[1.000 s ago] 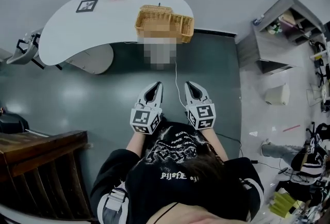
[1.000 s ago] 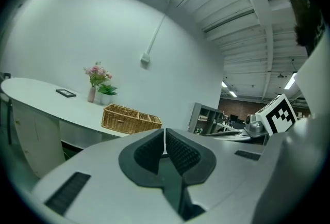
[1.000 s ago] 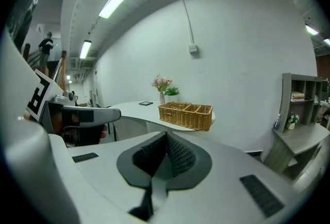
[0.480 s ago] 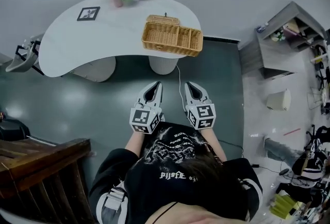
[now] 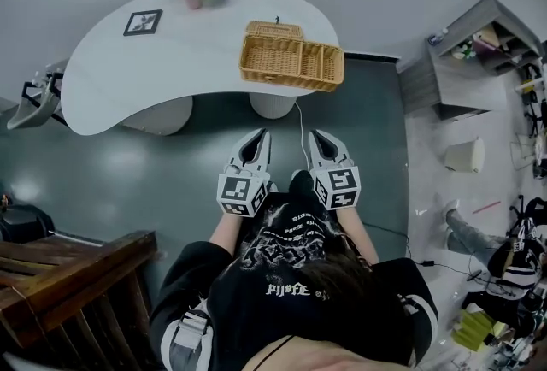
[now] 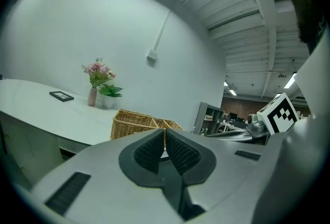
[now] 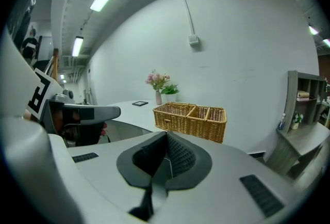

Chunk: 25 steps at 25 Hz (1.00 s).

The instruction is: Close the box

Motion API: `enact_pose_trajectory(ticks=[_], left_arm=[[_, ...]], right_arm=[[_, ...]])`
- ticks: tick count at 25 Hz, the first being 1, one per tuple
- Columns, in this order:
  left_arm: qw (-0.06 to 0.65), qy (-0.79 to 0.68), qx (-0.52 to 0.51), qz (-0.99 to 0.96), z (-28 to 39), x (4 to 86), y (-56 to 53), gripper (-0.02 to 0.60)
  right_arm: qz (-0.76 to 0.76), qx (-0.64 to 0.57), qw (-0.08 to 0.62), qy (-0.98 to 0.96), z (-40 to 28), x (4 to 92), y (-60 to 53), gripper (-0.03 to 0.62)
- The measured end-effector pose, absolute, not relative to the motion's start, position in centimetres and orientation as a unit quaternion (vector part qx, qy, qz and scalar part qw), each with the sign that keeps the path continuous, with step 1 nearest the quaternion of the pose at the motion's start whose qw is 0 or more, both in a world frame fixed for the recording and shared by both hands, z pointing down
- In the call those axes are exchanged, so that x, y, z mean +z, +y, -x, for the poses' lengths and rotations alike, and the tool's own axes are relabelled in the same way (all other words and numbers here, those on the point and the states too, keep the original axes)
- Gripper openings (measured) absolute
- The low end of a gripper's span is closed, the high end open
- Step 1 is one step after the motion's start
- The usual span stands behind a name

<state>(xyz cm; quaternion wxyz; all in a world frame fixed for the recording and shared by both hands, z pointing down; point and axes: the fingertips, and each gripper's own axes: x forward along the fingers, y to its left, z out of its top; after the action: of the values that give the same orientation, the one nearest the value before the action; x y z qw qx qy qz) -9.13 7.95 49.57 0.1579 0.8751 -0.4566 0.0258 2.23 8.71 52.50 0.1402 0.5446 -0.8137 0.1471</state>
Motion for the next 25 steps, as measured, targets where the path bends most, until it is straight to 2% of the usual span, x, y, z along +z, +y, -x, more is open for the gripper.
enact_pose_trajectory(ticks=[25], left_arm=[[0.154,-0.525,0.021,-0.837,7.0,48.9,-4.9,0.029]], right_arm=[[-0.488,0.166,0.104,-0.851,-6.6,48.3,-8.2,0.025]])
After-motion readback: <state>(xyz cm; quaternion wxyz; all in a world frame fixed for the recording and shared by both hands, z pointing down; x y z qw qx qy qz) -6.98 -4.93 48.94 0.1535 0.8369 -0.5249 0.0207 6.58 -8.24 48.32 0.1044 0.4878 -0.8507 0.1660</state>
